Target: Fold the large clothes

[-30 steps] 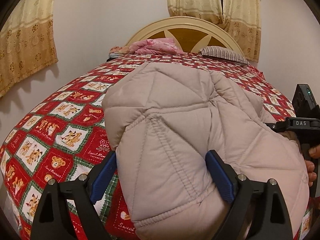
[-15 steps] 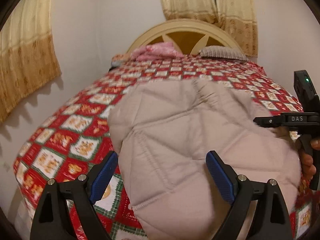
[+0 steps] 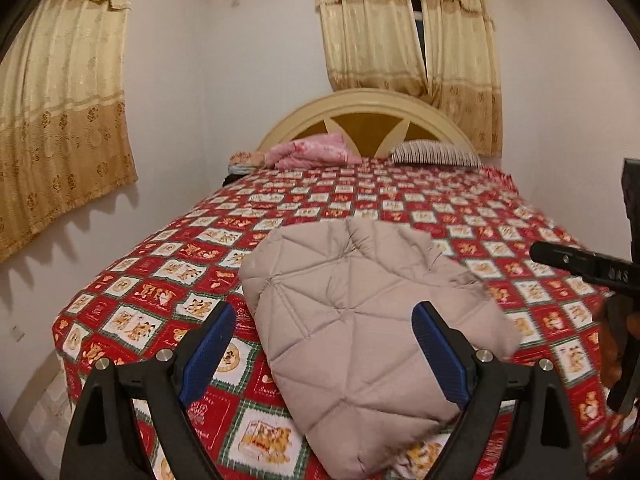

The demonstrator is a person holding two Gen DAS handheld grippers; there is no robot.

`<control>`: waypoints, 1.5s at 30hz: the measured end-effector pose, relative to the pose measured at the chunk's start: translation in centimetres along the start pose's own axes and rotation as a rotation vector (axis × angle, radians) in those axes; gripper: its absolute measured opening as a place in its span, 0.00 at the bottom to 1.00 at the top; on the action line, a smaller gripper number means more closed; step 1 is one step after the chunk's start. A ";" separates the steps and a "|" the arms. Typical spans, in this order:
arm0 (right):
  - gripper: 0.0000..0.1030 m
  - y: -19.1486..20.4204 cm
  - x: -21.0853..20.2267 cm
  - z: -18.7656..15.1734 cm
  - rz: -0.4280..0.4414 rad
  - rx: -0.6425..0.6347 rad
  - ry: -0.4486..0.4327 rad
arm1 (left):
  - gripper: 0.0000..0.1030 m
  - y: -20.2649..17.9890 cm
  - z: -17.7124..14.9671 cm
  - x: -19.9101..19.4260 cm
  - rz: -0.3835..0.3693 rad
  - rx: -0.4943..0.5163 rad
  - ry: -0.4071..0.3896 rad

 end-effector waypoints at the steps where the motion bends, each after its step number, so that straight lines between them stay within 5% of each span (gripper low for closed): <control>1: 0.95 0.6 -1.1 -0.1 -0.002 -0.008 -0.019 | 0.88 0.1 0.1 -0.6 -0.001 -0.006 -0.008; 12: 1.00 3.6 -6.3 0.1 0.007 -0.029 -0.106 | 0.88 0.3 0.9 -4.1 -0.018 -0.036 -0.067; 45: 1.00 5.3 -8.8 -0.7 0.007 -0.078 -0.134 | 0.88 -0.1 0.7 -4.5 0.017 -0.013 -0.083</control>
Point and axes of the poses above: each gripper's, at about its wrist camera, not at the fingertips, and x roughly the way its jaws point, y to its left, z to its top, the point moved 7 cm from there along x, roughly the way its jaws point, and after that the axes turned 1 degree about z, right-handed, at the moved point
